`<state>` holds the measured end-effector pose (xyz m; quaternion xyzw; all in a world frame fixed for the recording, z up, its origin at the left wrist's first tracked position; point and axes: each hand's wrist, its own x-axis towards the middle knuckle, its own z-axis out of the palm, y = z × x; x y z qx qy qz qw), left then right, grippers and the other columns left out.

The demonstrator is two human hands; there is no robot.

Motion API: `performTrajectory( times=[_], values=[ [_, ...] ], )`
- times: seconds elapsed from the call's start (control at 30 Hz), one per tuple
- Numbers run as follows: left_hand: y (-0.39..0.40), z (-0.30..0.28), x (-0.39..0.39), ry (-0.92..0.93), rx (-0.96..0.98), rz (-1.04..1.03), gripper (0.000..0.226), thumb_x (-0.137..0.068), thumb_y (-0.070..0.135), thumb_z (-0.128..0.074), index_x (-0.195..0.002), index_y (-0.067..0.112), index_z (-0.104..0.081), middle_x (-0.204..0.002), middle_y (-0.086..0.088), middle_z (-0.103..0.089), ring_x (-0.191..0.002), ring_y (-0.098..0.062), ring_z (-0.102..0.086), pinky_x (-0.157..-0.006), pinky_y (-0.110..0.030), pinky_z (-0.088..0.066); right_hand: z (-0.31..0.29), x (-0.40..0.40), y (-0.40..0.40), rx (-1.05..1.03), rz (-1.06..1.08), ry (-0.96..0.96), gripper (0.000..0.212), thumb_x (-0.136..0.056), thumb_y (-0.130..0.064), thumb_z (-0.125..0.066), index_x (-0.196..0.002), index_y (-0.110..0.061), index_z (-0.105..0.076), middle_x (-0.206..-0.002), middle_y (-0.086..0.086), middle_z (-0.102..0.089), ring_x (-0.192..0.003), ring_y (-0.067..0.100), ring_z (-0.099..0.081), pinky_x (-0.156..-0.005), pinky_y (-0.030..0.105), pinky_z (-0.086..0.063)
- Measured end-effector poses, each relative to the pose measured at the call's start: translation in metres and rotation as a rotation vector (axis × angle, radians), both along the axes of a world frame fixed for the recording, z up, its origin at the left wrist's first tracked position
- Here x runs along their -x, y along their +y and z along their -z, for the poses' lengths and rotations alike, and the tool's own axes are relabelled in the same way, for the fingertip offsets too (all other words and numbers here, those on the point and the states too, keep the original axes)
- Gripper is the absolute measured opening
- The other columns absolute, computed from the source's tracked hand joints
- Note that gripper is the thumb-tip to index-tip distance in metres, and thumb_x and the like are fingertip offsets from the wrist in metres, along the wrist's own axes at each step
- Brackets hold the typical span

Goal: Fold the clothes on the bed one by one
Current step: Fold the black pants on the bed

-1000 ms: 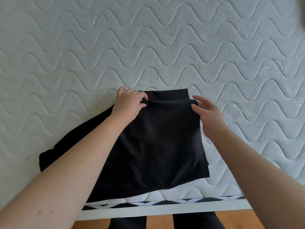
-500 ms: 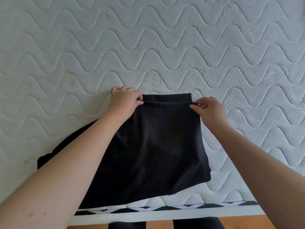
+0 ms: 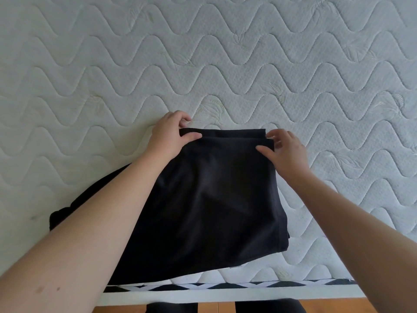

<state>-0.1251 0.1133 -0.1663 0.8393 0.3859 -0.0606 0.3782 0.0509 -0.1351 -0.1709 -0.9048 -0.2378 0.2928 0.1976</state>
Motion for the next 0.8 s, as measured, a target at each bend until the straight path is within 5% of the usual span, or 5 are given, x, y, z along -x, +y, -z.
performTrajectory(
  times=[0.13,0.23,0.37,0.63,0.8],
  values=[
    [0.013,-0.001,0.007,0.112,0.068,0.088,0.062,-0.066,0.036,-0.088,-0.12,0.025,-0.059,-0.106,0.009,-0.054,-0.087,-0.008,-0.053,-0.086,-0.025,-0.043,0.001,-0.001,0.004,0.021,0.019,-0.002,0.023,-0.083,-0.041,-0.073,-0.098,-0.025,-0.065,-0.098,-0.008,-0.053,-0.104,0.021,-0.053,-0.097,0.037,-0.037],
    [0.018,-0.001,0.014,0.094,0.066,0.068,0.044,-0.07,0.029,-0.087,-0.107,0.025,-0.065,-0.098,0.011,-0.061,-0.077,0.001,-0.053,-0.079,-0.021,-0.042,0.0,0.001,0.006,-0.022,0.139,0.051,0.022,-0.081,-0.043,-0.074,-0.091,-0.027,-0.063,-0.089,-0.008,-0.059,-0.091,0.017,-0.059,-0.085,0.033,-0.047],
    [0.02,-0.002,0.02,0.079,0.033,0.082,0.029,-0.073,0.03,-0.085,-0.098,0.022,-0.071,-0.096,0.005,-0.062,-0.085,-0.011,-0.057,-0.081,-0.023,-0.043,-0.003,0.005,0.005,-0.088,0.249,0.117,0.021,-0.083,-0.041,-0.073,-0.092,-0.027,-0.06,-0.082,-0.016,-0.062,-0.082,0.002,-0.059,-0.066,0.013,-0.039],
    [0.014,-0.001,0.021,0.011,0.152,-0.077,0.02,-0.082,0.032,-0.077,-0.076,0.04,-0.06,-0.083,0.022,-0.064,-0.081,0.009,-0.057,-0.072,-0.01,-0.039,-0.011,0.011,0.006,-0.143,0.299,0.142,0.019,-0.083,-0.044,-0.072,-0.083,-0.039,-0.054,-0.085,-0.017,-0.063,-0.074,-0.006,-0.058,-0.063,0.012,-0.037],
    [0.018,0.005,0.013,0.044,0.078,-0.089,0.016,-0.084,0.038,-0.074,-0.083,0.03,-0.06,-0.078,0.014,-0.06,-0.073,-0.002,-0.057,-0.063,-0.019,-0.04,-0.006,0.011,0.011,-0.136,0.313,0.071,0.02,-0.084,-0.048,-0.07,-0.085,-0.036,-0.053,-0.08,-0.018,-0.06,-0.076,-0.012,-0.055,-0.062,0.012,-0.035]
  ],
)
